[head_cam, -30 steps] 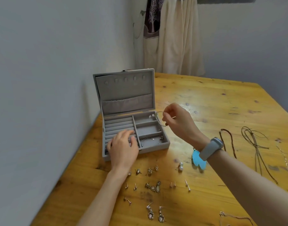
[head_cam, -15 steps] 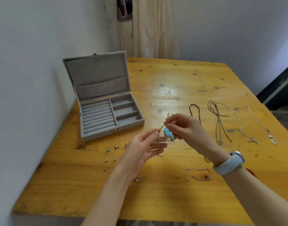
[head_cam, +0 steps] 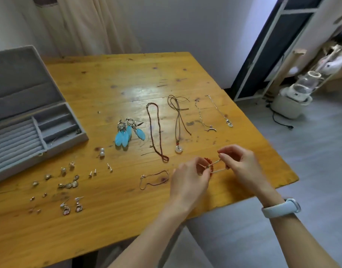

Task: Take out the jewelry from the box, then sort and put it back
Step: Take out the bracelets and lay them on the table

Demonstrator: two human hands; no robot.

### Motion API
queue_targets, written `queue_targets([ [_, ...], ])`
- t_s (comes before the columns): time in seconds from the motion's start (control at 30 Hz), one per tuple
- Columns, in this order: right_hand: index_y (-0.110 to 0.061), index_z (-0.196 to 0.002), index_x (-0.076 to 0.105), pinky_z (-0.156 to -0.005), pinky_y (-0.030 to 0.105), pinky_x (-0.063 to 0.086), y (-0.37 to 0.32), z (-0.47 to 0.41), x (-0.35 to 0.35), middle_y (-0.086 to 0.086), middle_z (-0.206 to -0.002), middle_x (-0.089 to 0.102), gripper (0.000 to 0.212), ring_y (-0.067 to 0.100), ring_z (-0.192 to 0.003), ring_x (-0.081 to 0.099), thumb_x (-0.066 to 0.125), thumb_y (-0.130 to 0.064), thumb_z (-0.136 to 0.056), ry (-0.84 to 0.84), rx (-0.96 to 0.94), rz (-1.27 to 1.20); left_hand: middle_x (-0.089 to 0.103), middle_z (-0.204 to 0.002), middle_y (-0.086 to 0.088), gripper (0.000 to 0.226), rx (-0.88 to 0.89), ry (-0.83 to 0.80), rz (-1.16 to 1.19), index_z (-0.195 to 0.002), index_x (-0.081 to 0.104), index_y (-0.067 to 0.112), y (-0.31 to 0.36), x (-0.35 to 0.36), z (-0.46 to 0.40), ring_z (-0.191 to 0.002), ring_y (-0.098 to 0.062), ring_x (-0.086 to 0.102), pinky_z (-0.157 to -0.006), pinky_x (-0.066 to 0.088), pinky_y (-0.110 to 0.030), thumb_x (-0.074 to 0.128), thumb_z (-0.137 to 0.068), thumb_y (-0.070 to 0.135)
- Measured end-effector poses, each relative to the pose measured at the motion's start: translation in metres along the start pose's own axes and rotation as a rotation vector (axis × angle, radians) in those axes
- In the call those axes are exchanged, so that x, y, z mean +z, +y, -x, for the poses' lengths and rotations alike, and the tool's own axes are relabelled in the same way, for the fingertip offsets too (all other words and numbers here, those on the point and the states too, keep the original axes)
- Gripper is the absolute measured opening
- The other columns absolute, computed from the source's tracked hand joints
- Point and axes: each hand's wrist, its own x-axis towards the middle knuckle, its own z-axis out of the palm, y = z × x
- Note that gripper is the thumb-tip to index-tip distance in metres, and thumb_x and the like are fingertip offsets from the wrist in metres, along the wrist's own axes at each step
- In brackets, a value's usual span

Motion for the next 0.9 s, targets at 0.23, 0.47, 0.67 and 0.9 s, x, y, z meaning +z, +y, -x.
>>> queue_targets([
  [0.23,-0.013,-0.083,0.066,-0.069,0.015,0.039,0.039,-0.005,-0.021,0.003,-0.087,0.065,0.005,0.014,-0.076,0.055,0.061,-0.013,-0.084,0.097,-0.093,0.382,0.062,-0.107,0.003,0.023,0.195,-0.03,-0.45,-0.109,0.06,0.023,0.011,0.043,-0.026,-0.107,-0.02,0.046,-0.087,0.029,-0.034,0.048,-0.09,0.03],
  [0.47,-0.013,-0.099,0.066,-0.085,0.028,0.04,0.055,0.011,-0.03,0.001,-0.105,0.065,0.037,0.012,-0.101,0.048,0.035,-0.017,-0.08,0.284,-0.239,0.464,0.06,-0.121,0.006,0.036,0.531,0.0,-0.647,-0.108,0.062,0.026,-0.007,0.043,-0.016,-0.109,-0.023,0.045,-0.08,0.027,-0.037,0.041,-0.08,0.034],
  [0.67,-0.014,-0.084,0.068,-0.092,0.026,0.032,0.065,0.016,-0.026,-0.001,-0.114,0.065,0.037,0.012,-0.115,0.05,0.033,-0.019,-0.075,0.206,-0.237,0.476,0.058,-0.126,0.01,0.039,0.577,-0.188,-0.729,-0.108,0.062,0.029,-0.008,0.044,-0.018,-0.115,-0.026,0.05,-0.085,0.024,-0.038,0.035,-0.084,0.045],
  [0.9,-0.014,-0.085,0.069,-0.092,0.028,0.034,0.062,0.017,-0.027,0.001,-0.111,0.066,0.034,0.012,-0.117,0.049,0.036,-0.016,-0.076,0.276,-0.275,0.419,0.05,-0.135,0.009,0.044,0.536,-0.2,-0.523,-0.115,0.059,0.029,-0.006,0.038,-0.022,-0.123,-0.02,0.04,-0.091,0.018,-0.034,0.031,-0.086,0.046],
])
